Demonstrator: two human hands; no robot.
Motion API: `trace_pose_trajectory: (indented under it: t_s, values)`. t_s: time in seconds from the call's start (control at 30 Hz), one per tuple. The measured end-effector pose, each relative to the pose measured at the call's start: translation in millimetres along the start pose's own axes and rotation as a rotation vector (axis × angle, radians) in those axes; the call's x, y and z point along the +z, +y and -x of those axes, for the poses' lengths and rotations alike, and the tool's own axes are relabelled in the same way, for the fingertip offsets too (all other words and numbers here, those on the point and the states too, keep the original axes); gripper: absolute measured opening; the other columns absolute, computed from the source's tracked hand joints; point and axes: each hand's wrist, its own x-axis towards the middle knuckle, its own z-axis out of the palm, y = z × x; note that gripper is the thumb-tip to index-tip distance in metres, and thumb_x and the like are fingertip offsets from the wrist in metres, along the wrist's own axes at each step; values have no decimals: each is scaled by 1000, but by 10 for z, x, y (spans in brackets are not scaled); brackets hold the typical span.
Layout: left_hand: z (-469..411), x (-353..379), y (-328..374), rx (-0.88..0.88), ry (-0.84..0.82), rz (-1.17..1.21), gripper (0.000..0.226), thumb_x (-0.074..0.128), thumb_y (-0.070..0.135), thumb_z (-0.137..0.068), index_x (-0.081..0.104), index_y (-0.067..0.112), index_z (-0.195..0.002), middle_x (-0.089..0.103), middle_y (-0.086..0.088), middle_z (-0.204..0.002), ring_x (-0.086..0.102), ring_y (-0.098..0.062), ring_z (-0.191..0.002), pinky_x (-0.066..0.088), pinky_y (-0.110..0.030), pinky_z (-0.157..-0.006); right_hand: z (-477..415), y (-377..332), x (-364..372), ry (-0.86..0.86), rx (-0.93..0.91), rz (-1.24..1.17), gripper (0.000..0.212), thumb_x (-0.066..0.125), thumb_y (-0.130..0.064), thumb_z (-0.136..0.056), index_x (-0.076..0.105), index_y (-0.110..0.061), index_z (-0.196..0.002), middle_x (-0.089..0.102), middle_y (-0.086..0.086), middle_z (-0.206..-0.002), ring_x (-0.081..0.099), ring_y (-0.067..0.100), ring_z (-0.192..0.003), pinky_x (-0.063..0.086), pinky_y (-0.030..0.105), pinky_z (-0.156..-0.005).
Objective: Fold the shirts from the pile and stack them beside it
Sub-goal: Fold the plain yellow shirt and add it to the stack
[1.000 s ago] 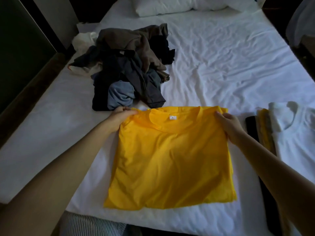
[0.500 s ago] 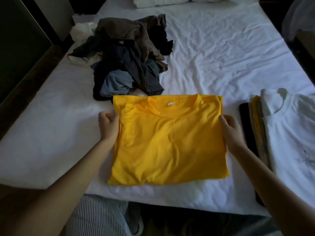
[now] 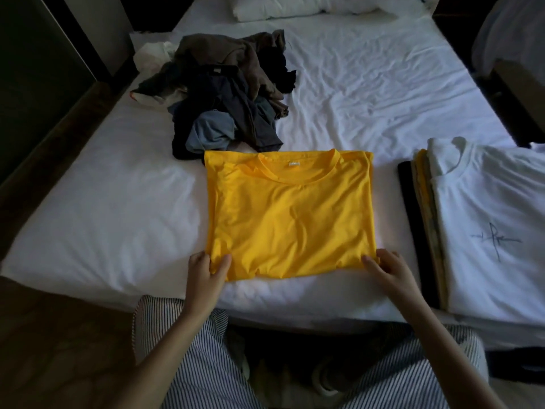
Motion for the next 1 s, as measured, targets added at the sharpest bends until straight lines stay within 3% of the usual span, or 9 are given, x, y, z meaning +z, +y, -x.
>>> trace_pose_trajectory:
  t_s: [0.1, 0.17, 0.27, 0.4, 0.53, 0.7, 0.8, 0.9, 1.0]
  values:
    - [29, -77, 130, 5, -26, 95, 44, 53, 43, -88, 60, 0, -80, 61, -14, -89, 53, -20, -83, 32, -23, -70, -11, -44, -40, -35, -9, 116, 42, 62, -19, -89, 37, -19, -55, 36, -4, -60, 38, 4, -52, 29, 24, -53]
    - [21, -183, 195, 22, 44, 230, 31, 54, 30, -95, 64, 1, -91, 63, -8, -93, 54, -14, -87, 36, -19, -72, -20, -83, -170, 31, -30, 126, 48, 62, -17, -89, 34, -17, -50, 28, -5, -49, 35, 3, -42, 24, 28, -51]
    - [27, -333, 116, -1, 98, 279, 20, 51, 22, -98, 56, 18, -79, 54, 4, -76, 48, 0, -71, 41, -19, -66, 13, -102, -365, 105, -50, 129, 51, 61, -21, -90, 31, -16, -49, 23, -2, -48, 34, 6, -42, 19, 26, -45]
    - [67, -319, -59, -100, -118, 185, 15, 57, 23, -95, 60, 12, -86, 61, -2, -83, 55, -16, -82, 41, -30, -73, 120, 78, -280, -124, 6, 159, 47, 59, -28, -90, 36, -17, -51, 28, -7, -49, 31, 4, -44, 19, 23, -46]
    - [9, -333, -20, -97, -191, 236, 13, 60, 26, -92, 61, 16, -84, 61, 2, -86, 54, -7, -80, 42, -24, -72, 185, 145, -272, -195, 54, 89, 40, 59, -32, -88, 41, -12, -58, 31, -1, -55, 33, 11, -52, 21, 23, -48]
    - [-22, -453, -216, -160, -247, 117, 57, 60, 62, -62, 63, 9, -85, 58, -9, -81, 56, -20, -80, 39, -34, -71, 253, 188, -426, -290, 154, 246, 44, 63, -24, -89, 36, -13, -55, 28, -1, -53, 30, 12, -49, 24, 22, -46]
    - [-35, -483, -118, -151, -306, 25, 44, 67, 51, -67, 63, 14, -89, 64, -11, -94, 61, -28, -94, 46, -38, -78, 264, 192, -417, -349, 120, 306, 38, 66, -22, -87, 44, -11, -58, 34, 0, -55, 35, 13, -52, 25, 21, -49]
    - [-242, -457, 76, 41, -112, -190, 74, 64, 59, -59, 61, 8, -112, 60, -13, -113, 55, -30, -109, 45, -38, -87, 85, 52, -379, -152, 50, 257, 20, 67, -19, -86, 62, -1, -80, 55, 11, -71, 53, 23, -69, 39, 31, -61]
    - [-555, -300, 354, 12, -125, -14, 62, 69, 42, -79, 50, 6, -127, 53, -11, -126, 51, -27, -118, 43, -34, -90, -219, -143, -324, 14, 128, 88, 41, 62, -31, -89, 54, -4, -118, 54, 16, -111, 56, 30, -99, 48, 38, -76]
